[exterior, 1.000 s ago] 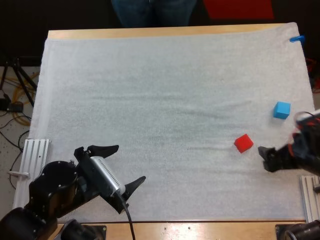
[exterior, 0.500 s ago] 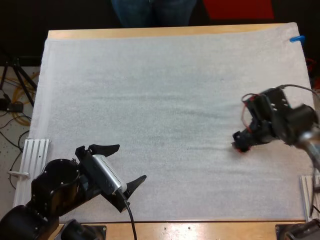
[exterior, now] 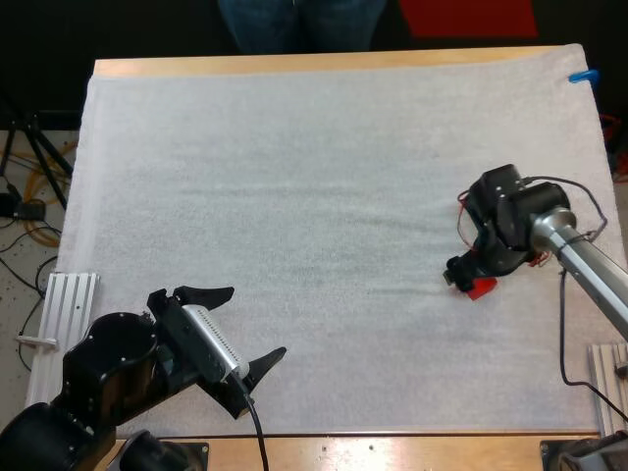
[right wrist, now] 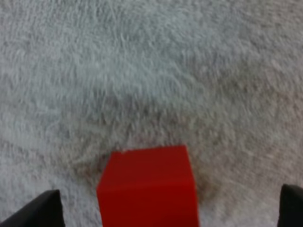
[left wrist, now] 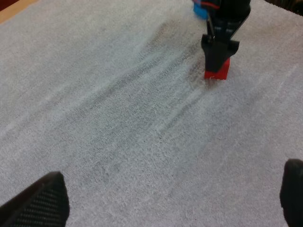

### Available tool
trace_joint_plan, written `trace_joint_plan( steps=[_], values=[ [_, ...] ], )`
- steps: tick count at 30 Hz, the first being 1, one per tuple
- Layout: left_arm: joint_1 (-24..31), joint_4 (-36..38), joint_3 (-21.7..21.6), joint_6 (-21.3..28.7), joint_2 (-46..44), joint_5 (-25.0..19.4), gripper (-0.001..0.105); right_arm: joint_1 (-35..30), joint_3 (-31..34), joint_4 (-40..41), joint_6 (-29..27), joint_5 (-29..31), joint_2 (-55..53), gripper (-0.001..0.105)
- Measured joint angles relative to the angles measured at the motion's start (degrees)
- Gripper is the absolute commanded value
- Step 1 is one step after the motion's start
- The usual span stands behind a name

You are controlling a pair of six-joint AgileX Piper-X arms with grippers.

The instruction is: Stack red cube on blue cube

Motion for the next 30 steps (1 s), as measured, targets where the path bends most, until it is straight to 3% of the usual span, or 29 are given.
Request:
trace_joint_plan(
  steps=[6,9,11,14,24,30],
  values=[
    [0.00,0.00,0.00,0.00,0.00,0.00,0.087,0.00,-0.08,-0.70,0.37,-0.37,4.23,0.083],
    [0.00,0.00,0.00,0.00,0.00,0.00,0.087,0.00,-0.08,-0.01,0.70,-0.37,5.84,0.060],
    [0.00,0.00,0.00,0.00,0.00,0.00,0.087,0.00,-0.08,0.25,0.69,-0.37,6.03,0.038],
    [0.00,0.00,0.00,0.00,0.00,0.00,0.087,0.00,-0.08,-0.07,0.81,-0.37,6.03,0.020],
    [0.00,0.07,0.00,0.00,0.00,0.00,0.087,0.00,-0.08,2.35,0.81,1.75,-1.13,0.017],
    [0.00,0.07,0.00,0.00,0.00,0.00,0.087,0.00,-0.08,5.16,0.81,7.75,-10.01,0.017]
  ],
)
